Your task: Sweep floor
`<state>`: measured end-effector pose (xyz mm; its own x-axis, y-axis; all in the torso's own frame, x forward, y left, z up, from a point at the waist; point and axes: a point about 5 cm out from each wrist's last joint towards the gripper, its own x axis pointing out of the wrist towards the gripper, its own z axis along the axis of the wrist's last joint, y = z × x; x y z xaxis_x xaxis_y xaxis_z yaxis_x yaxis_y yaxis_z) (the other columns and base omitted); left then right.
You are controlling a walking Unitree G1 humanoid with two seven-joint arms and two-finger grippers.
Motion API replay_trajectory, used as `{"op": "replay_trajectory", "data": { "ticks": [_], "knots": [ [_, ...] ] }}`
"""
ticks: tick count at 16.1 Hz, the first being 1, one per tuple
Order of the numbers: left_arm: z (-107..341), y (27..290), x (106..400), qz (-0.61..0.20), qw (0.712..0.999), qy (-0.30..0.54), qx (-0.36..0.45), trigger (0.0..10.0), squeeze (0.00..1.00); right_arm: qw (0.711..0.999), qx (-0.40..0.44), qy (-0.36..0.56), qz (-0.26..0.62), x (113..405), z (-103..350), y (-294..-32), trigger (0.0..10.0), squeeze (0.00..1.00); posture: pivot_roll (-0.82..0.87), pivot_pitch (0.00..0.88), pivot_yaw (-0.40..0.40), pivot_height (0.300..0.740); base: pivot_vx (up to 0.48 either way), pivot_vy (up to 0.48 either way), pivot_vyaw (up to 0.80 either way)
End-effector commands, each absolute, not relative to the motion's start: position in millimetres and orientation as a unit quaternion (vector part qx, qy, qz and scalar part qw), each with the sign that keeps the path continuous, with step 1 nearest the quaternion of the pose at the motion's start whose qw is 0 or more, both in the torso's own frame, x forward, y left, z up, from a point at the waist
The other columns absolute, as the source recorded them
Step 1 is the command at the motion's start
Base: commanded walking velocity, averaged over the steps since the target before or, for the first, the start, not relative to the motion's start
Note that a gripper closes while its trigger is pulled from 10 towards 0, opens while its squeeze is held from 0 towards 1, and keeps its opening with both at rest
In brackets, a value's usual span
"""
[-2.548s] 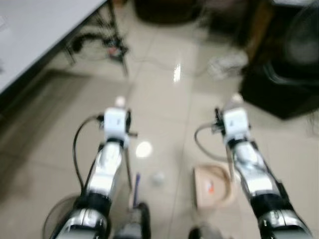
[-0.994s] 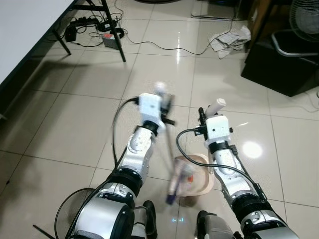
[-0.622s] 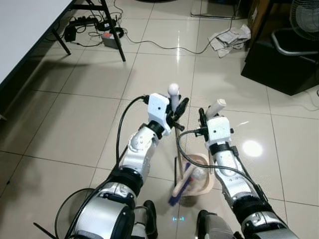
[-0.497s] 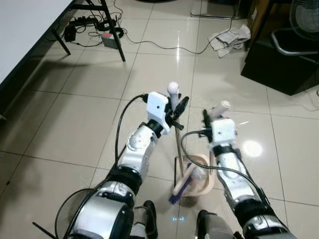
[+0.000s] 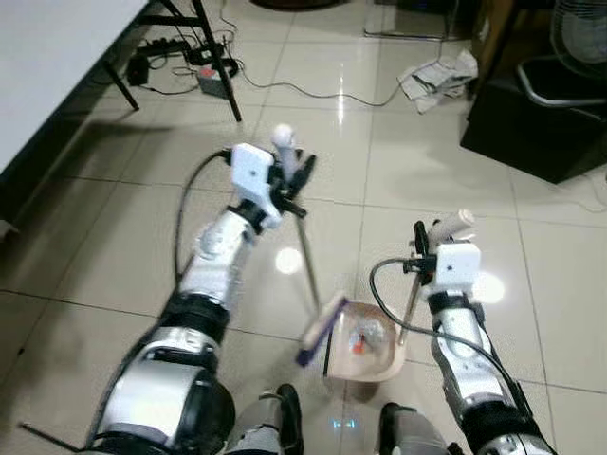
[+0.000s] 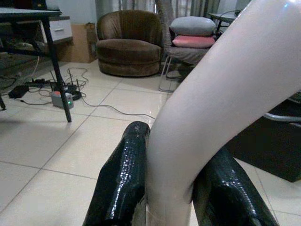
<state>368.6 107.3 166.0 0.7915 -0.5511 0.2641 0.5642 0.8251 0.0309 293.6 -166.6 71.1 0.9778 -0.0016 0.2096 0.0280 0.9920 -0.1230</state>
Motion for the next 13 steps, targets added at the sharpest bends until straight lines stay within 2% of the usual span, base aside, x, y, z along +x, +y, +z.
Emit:
{"op": "replay_trajectory", "data": {
  "ticks": [1,4,7,10,13],
  "knots": [
    [178,119,369,-0.286,0.945,-0.159,-0.011,10.0,0.00,0.992,-0.057,-0.110,-0.017,291,72,-171,10.0,0.00,-0.02,0.086,0.151,0.740,0.000,0.000,0.00],
    [180,131,365,-0.282,0.945,-0.164,0.001,10.0,0.00,0.991,-0.056,-0.114,-0.035,290,74,-182,10.0,0.00,-0.03,0.046,0.156,0.740,0.000,0.000,0.00],
    [165,143,361,-0.239,0.961,-0.139,0.020,10.0,0.00,0.990,-0.046,-0.126,-0.054,288,80,-192,10.0,0.00,-0.05,0.004,0.161,0.740,0.000,0.000,0.00],
    [138,159,346,-0.186,0.977,-0.099,0.034,10.0,0.00,0.985,-0.023,-0.145,-0.091,276,89,-207,10.0,0.00,-0.10,0.000,0.176,0.740,0.000,0.000,0.00],
    [122,162,331,-0.171,0.982,-0.074,0.041,10.0,0.00,0.982,-0.003,-0.154,-0.109,266,99,-215,10.0,0.00,-0.12,0.000,0.170,0.740,0.000,0.000,0.00]
  ]
}}
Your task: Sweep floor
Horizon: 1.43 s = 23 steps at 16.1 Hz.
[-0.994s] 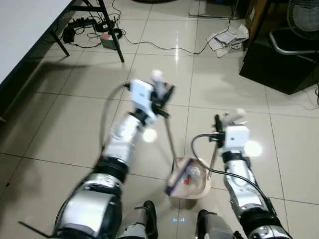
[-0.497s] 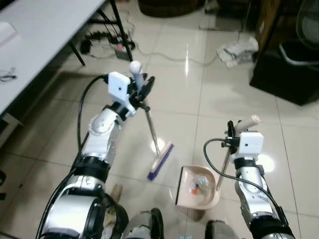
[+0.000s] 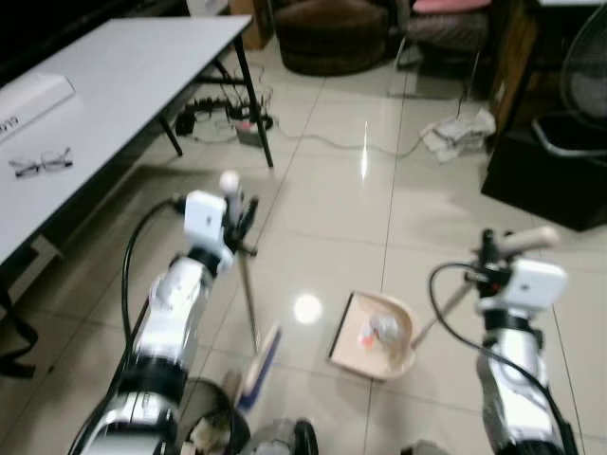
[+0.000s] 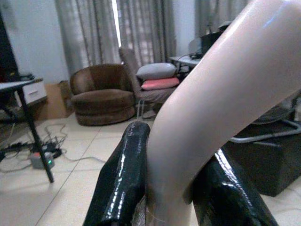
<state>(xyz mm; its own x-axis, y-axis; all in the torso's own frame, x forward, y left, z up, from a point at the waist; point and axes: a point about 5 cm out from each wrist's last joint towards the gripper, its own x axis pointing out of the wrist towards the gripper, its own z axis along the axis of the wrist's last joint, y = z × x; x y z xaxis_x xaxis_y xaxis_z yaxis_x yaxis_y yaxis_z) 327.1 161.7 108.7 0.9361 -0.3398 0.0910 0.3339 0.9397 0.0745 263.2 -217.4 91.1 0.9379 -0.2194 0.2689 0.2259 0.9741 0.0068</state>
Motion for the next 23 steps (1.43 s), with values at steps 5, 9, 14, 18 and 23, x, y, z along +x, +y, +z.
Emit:
{"op": "replay_trajectory", "data": {
  "ticks": [5,9,14,18,23],
  "knots": [
    [106,152,306,-0.155,0.985,-0.061,0.051,10.0,0.00,0.980,0.035,-0.139,-0.141,267,120,-222,10.0,0.00,-0.14,0.000,0.147,0.740,0.000,-0.143,0.00],
    [107,144,299,-0.147,0.987,-0.058,0.041,10.0,0.00,0.974,0.057,-0.149,-0.160,269,136,-229,10.0,0.00,-0.14,0.000,0.146,0.740,0.000,-0.472,0.00],
    [101,138,294,-0.139,0.989,-0.042,0.039,10.0,0.00,0.975,0.058,-0.143,-0.158,271,148,-231,10.0,0.00,-0.16,0.000,0.131,0.740,0.000,-0.480,0.00],
    [82,145,285,-0.123,0.991,-0.010,0.056,10.0,0.00,0.978,0.063,-0.133,-0.146,277,159,-236,10.0,0.00,-0.19,0.000,0.105,0.740,0.000,-0.480,0.00],
    [85,167,282,-0.090,0.992,-0.007,0.084,10.0,0.00,0.980,0.114,-0.134,-0.095,291,185,-222,10.0,0.00,-0.16,0.000,0.087,0.740,0.000,-0.092,0.00]
  ]
}}
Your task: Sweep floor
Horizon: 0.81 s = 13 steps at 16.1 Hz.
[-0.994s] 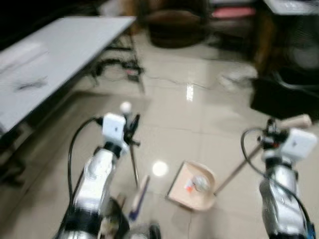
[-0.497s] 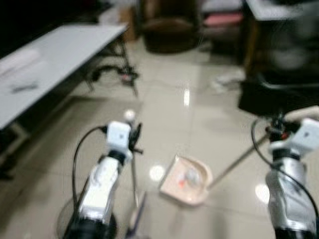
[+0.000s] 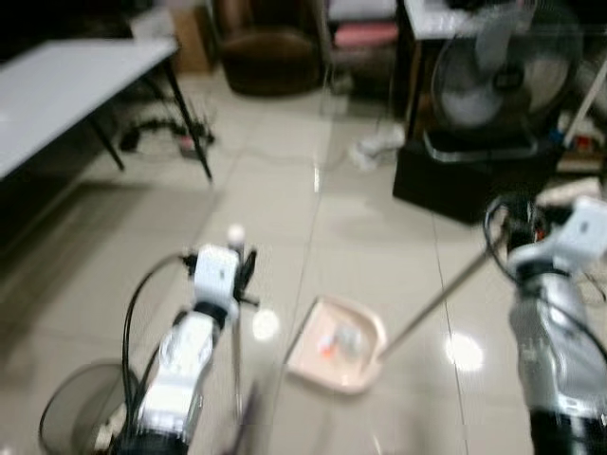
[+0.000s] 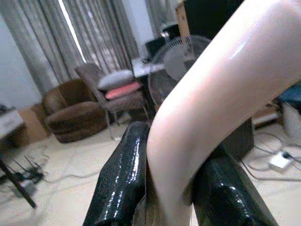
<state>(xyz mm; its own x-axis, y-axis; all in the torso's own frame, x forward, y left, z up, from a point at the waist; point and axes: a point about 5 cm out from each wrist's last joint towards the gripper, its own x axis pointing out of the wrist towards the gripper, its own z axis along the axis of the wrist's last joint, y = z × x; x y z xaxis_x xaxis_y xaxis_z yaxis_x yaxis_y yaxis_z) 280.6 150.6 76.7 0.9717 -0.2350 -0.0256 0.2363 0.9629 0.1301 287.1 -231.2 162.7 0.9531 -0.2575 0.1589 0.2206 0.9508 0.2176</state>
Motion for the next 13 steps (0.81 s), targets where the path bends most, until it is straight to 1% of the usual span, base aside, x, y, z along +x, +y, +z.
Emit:
{"op": "replay_trajectory", "data": {
  "ticks": [1,5,6,7,9,13],
  "knots": [
    [86,173,283,-0.079,0.993,-0.004,0.087,10.0,0.00,0.979,0.116,-0.145,-0.084,293,192,-219,10.0,0.00,-0.16,0.000,0.085,0.740,0.000,0.000,0.00],
    [83,180,276,-0.084,0.990,0.003,0.111,10.0,0.00,0.979,0.123,-0.159,-0.039,300,220,-210,10.0,0.00,-0.15,0.000,0.073,0.740,0.000,0.000,0.00],
    [83,180,271,-0.084,0.990,0.004,0.115,10.0,0.00,0.978,0.127,-0.161,-0.024,302,226,-206,10.0,0.00,-0.14,0.000,0.069,0.740,0.000,0.000,-0.53],
    [83,181,269,-0.081,0.990,0.004,0.119,10.0,0.00,0.978,0.130,-0.161,-0.016,304,230,-203,10.0,0.00,-0.14,0.000,0.067,0.740,0.000,0.000,0.49],
    [81,182,264,-0.076,0.989,0.006,0.128,10.0,0.00,0.978,0.129,-0.162,0.012,309,238,-189,10.0,0.00,-0.12,0.000,0.057,0.740,0.000,0.000,0.80],
    [83,182,262,-0.073,0.987,0.005,0.143,10.0,0.00,0.975,0.149,-0.160,0.044,315,244,-169,10.0,0.00,-0.10,0.000,0.051,0.740,0.000,0.000,0.80]
  ]
}}
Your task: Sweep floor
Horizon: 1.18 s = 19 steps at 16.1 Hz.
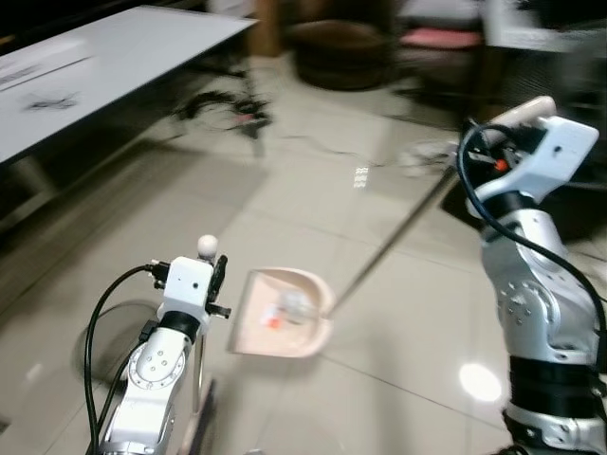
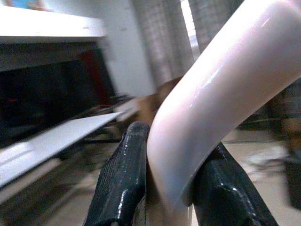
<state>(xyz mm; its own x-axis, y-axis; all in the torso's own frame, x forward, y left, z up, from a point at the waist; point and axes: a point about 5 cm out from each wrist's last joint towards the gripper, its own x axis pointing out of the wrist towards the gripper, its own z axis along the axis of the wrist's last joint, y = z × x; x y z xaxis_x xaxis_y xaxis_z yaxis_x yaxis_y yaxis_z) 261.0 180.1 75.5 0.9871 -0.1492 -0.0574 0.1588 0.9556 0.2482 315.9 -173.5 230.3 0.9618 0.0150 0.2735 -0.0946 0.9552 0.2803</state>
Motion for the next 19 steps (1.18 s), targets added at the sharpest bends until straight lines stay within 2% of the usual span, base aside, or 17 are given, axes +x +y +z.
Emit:
{"op": "replay_trajectory", "data": {
  "ticks": [1,4,11,19],
  "knots": [
    [85,181,263,-0.075,0.986,0.002,0.148,10.0,0.00,0.974,0.152,-0.159,0.053,318,246,-164,10.0,0.00,-0.10,0.000,0.049,0.740,0.000,0.000,0.80],
    [90,181,265,-0.072,0.986,-0.006,0.151,10.0,0.00,0.972,0.159,-0.159,0.060,324,249,-155,10.0,0.00,-0.10,0.000,0.051,0.740,0.080,0.000,0.80],
    [94,178,269,-0.072,0.987,-0.012,0.145,10.0,0.00,0.971,0.169,-0.161,0.059,326,249,-147,10.0,0.00,-0.10,0.000,0.059,0.740,0.321,0.000,0.80],
    [94,176,266,-0.076,0.986,-0.009,0.146,10.0,0.00,0.972,0.163,-0.165,0.039,328,248,-153,10.0,0.00,-0.09,0.000,0.057,0.740,0.333,0.000,0.00]
  ]
}}
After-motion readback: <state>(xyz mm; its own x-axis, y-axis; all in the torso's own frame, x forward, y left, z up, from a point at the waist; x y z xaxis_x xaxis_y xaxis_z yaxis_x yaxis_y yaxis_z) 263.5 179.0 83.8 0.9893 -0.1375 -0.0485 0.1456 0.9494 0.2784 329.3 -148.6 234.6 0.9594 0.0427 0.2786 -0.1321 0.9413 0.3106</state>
